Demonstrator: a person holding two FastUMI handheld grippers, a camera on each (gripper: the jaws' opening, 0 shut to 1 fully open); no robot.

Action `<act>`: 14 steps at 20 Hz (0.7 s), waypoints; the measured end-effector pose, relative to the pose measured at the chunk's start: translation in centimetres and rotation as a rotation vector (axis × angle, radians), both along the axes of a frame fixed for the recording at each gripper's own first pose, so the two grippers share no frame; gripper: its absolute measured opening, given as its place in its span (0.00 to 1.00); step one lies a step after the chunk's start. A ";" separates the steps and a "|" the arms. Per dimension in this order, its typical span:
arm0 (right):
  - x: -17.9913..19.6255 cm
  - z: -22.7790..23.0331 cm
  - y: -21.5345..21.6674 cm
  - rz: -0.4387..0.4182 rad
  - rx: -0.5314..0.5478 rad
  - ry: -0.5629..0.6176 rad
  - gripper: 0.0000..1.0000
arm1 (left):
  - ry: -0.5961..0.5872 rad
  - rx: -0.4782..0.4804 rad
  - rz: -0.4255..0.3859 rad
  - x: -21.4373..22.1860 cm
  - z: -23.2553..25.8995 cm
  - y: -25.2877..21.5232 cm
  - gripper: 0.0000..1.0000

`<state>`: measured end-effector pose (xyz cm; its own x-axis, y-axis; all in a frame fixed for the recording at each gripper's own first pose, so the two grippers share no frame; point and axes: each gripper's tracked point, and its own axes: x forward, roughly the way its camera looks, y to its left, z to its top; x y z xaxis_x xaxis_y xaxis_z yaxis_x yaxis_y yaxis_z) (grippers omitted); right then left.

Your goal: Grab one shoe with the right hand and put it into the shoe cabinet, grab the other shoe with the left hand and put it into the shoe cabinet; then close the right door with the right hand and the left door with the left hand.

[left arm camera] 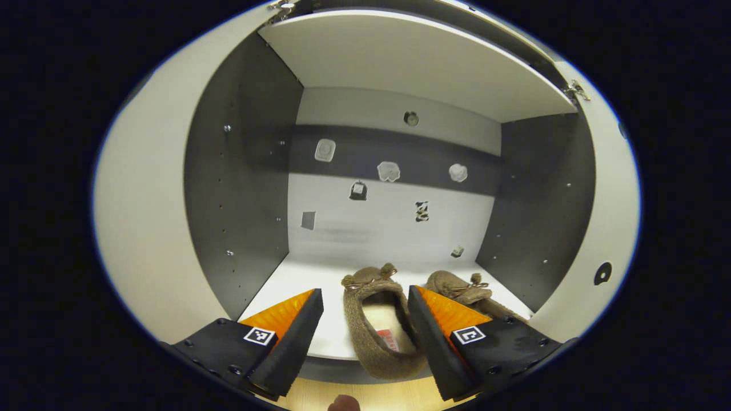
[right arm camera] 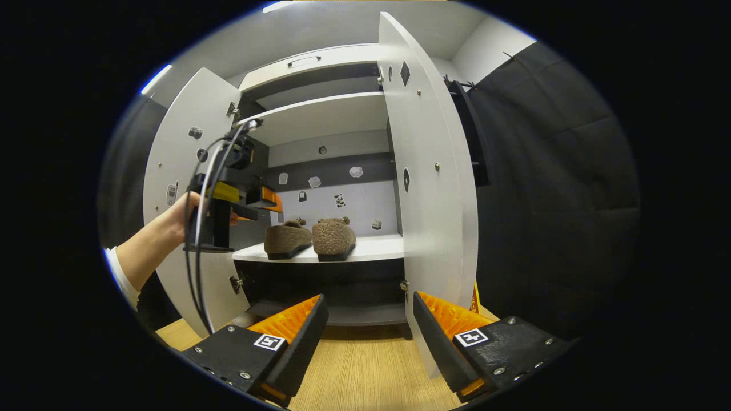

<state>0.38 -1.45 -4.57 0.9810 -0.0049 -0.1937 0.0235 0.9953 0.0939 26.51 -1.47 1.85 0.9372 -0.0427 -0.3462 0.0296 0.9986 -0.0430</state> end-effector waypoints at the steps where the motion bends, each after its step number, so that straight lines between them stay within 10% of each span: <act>1: 0.0 0.1 0.1 0.004 0.000 -0.003 0.92 | -0.026 -0.008 -0.012 -1.3 1.0 -0.2 0.97; 14: -1.0 0.2 2.1 0.063 0.021 -0.020 0.92 | -0.160 -0.031 -0.064 -18.4 -2.0 -1.5 0.96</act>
